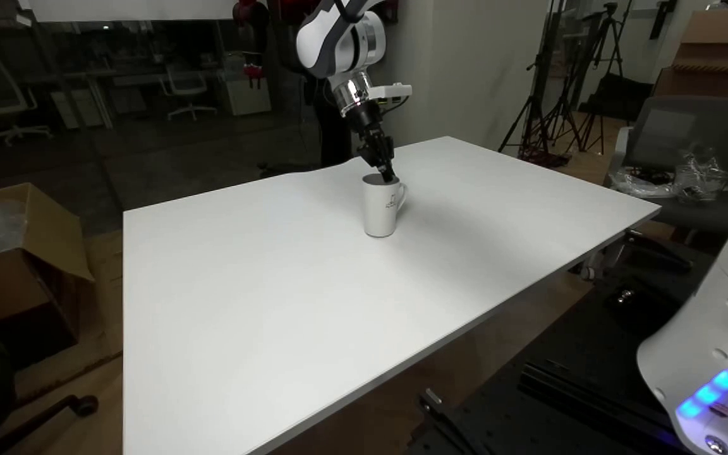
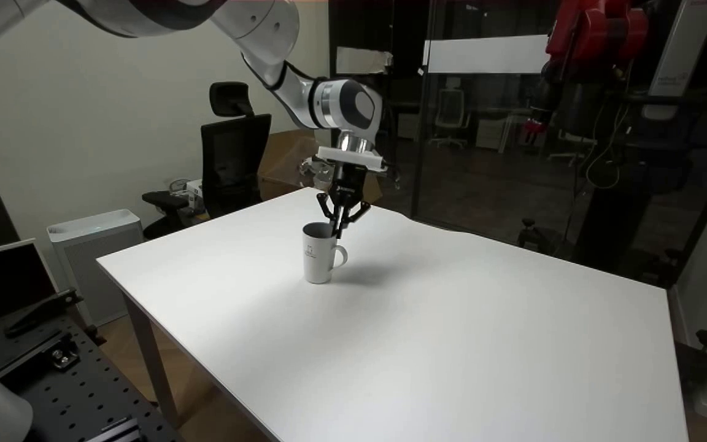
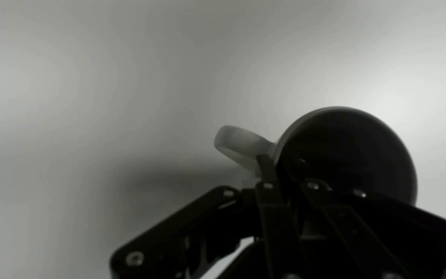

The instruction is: Move the cup slightly down on the table

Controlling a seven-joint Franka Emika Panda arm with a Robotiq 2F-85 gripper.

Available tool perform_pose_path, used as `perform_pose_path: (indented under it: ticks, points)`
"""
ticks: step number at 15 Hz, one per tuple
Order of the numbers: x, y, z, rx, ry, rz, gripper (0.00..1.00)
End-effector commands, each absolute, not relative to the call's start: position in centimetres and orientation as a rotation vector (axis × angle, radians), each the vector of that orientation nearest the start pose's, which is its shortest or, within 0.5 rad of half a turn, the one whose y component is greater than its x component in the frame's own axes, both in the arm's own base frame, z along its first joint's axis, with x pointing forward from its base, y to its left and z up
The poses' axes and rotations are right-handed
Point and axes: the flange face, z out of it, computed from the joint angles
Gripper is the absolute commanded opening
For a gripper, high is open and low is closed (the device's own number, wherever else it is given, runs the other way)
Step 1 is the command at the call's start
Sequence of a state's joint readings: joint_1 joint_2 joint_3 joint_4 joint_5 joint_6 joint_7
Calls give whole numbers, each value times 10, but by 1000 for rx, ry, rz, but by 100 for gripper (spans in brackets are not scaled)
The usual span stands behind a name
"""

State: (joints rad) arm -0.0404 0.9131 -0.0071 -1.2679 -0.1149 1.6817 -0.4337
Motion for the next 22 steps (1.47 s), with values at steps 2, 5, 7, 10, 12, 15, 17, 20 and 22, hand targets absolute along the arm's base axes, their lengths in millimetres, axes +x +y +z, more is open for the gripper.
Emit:
perform_pose_path:
  ticks: [2, 5, 7, 10, 12, 15, 17, 20, 22]
  points:
    - [643, -32, 153, -3067, -545, 802, 2]
    - [625, -29, 154, -3195, -393, 723, 2]
    - [606, -24, 155, -3225, -334, 705, 2]
    - [575, -24, 156, -3228, -288, 699, 2]
    - [561, -27, 155, -3200, -293, 710, 2]
    - [547, -35, 153, -3146, -321, 698, 2]
    - [544, -43, 153, -3098, -333, 668, 2]
    - [545, -61, 155, -3067, -340, 597, 2]
    - [547, -71, 157, -3034, -337, 561, 2]
